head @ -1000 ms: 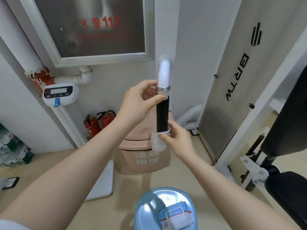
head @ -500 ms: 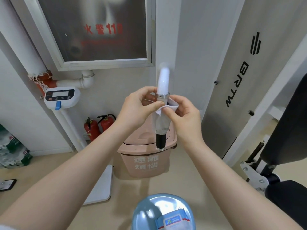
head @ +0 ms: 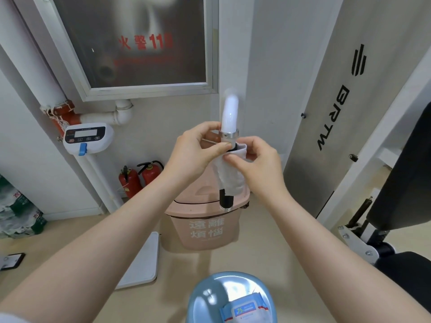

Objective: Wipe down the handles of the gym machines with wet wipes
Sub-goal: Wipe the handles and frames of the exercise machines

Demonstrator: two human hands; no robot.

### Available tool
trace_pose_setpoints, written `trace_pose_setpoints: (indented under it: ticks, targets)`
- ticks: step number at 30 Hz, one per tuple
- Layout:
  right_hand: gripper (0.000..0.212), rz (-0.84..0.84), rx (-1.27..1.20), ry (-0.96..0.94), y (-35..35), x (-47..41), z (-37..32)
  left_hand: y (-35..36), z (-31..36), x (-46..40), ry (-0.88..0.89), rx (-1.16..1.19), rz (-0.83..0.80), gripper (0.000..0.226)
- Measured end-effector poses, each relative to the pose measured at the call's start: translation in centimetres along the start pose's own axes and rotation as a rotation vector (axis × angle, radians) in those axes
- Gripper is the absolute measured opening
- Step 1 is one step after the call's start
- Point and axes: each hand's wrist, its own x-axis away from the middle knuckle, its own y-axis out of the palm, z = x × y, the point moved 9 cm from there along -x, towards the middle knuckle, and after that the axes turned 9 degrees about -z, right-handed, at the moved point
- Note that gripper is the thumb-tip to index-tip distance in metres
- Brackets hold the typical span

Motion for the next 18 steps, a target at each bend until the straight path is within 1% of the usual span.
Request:
trace_pose_setpoints:
  ticks: [2,3,4,6,7,8,10,11,12,14,16,18]
  targets:
    - [0.024,-0.008,-0.115,0.046,1.0,0.0,1.4,0.1,0.0,-0.1,-0.007,-0.003,-0.010,0.029]
    - [0.025,-0.010,-0.119,0.084,1.5,0.4,2.6,0.1,0.1,-0.1,-0.010,-0.005,-0.011,0.029]
    - [0.026,-0.022,-0.075,0.132,2.0,0.9,4.3,0.1,0.1,-0.1,-0.013,-0.002,-0.011,0.029]
    - [0.026,-0.117,0.007,0.244,3.3,2.6,7.6,0.1,-0.1,0.0,-0.020,0.022,-0.015,0.028]
    - [0.026,-0.166,0.010,0.298,3.9,3.3,8.9,0.1,-0.2,0.1,-0.028,0.037,-0.017,0.028]
    - [0.027,-0.180,0.019,0.327,4.1,3.8,9.5,0.1,-0.4,0.2,-0.036,0.047,-0.017,0.026]
    - [0.029,-0.105,0.039,0.278,3.5,3.5,8.3,-0.3,-0.5,0.1,-0.042,0.032,-0.017,0.022]
    - [0.024,-0.043,0.025,0.222,2.9,3.1,6.9,-0.4,-0.4,0.0,-0.040,0.016,-0.021,0.021]
    - [0.021,0.021,-0.021,0.164,2.3,2.8,5.4,-0.5,-0.3,-0.1,-0.037,0.005,-0.026,0.021]
    - [0.024,0.094,-0.093,0.100,1.8,2.6,4.4,-0.6,-0.3,-0.2,-0.037,-0.003,-0.027,0.021]
    - [0.027,0.073,-0.027,0.161,2.6,3.5,5.9,-0.7,-0.4,0.0,-0.038,-0.010,-0.018,0.020]
    - [0.033,-0.026,0.054,0.336,4.5,4.7,9.4,-0.9,-0.6,0.2,-0.042,0.000,0.000,0.019]
